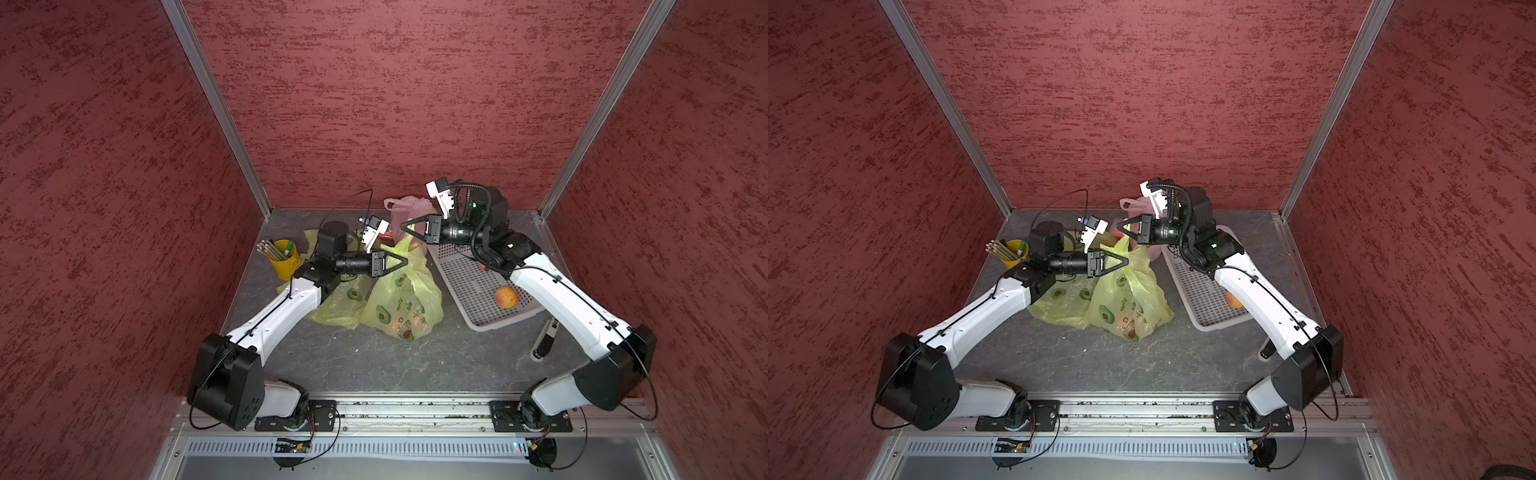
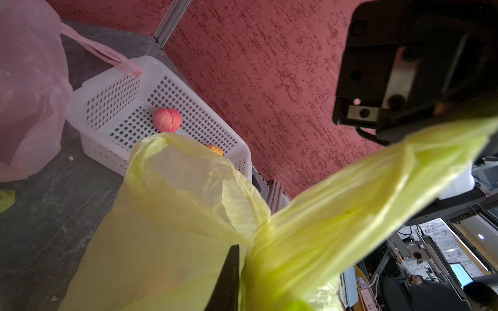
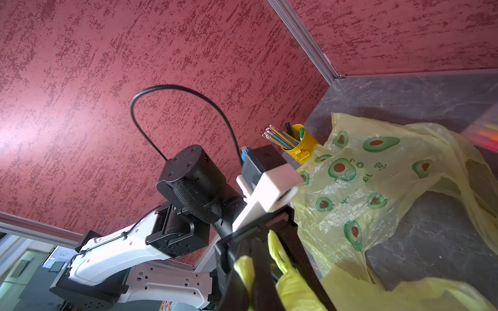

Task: Place the peach into a plastic bag & tie a knot
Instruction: Cross the plastic bag at the center of the board.

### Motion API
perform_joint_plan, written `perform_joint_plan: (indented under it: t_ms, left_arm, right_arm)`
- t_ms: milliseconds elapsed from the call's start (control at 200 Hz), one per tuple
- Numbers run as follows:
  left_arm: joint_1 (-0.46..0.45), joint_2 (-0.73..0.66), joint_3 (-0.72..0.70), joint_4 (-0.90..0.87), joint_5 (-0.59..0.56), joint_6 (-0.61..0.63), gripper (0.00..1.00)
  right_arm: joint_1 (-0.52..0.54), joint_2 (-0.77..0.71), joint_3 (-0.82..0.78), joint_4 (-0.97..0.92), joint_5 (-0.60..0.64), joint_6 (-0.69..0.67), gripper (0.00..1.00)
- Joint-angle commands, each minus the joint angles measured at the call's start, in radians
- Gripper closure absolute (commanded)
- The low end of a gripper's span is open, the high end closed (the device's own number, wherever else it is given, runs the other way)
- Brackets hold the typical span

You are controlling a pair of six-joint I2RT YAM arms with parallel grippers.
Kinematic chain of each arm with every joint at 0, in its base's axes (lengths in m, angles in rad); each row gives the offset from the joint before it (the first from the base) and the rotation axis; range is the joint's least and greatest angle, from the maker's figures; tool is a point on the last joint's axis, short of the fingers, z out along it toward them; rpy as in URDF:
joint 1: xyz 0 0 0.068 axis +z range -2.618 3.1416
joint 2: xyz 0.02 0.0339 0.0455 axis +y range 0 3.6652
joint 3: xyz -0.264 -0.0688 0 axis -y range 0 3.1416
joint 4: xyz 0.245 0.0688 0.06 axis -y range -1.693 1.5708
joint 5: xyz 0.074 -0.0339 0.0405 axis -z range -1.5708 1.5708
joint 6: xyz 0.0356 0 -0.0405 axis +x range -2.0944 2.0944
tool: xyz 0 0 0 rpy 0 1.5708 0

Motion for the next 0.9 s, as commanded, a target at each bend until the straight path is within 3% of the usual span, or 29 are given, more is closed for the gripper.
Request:
perform_joint_plan:
  t_ms: [0, 175, 366, 491, 701, 897]
  left_arm:
    - [0.026, 0.012, -0.028, 0.009, -0.057, -0.031, 0.91]
    - [0.040, 0.017, -0.024, 0.036, -0.096, -0.076, 1.00]
    - [0.048, 0.020, -0.030, 0.048, -0.129, -0.108, 1.00]
    - [0.049, 0.015, -0.034, 0.050, -0.132, -0.117, 1.00]
    - [0.052, 0.004, -0.023, 0.035, -0.103, -0.122, 1.00]
    - [0.040, -0.005, -0.012, 0.009, -0.058, -0.114, 1.00]
  right_arm:
    - [0.008, -0.035, -0.019, 0.013, 0.019, -0.004, 1.00]
    - [0.084, -0.070, -0.103, 0.042, 0.024, -0.018, 1.00]
    - [0.149, -0.129, -0.256, 0.114, 0.023, -0.019, 1.00]
    - [0.194, -0.120, -0.284, 0.031, 0.053, -0.097, 1.00]
    - [0.219, -0.087, -0.305, -0.169, 0.227, -0.269, 1.00]
    - [0.219, -0.051, -0.286, -0.235, 0.408, -0.352, 1.00]
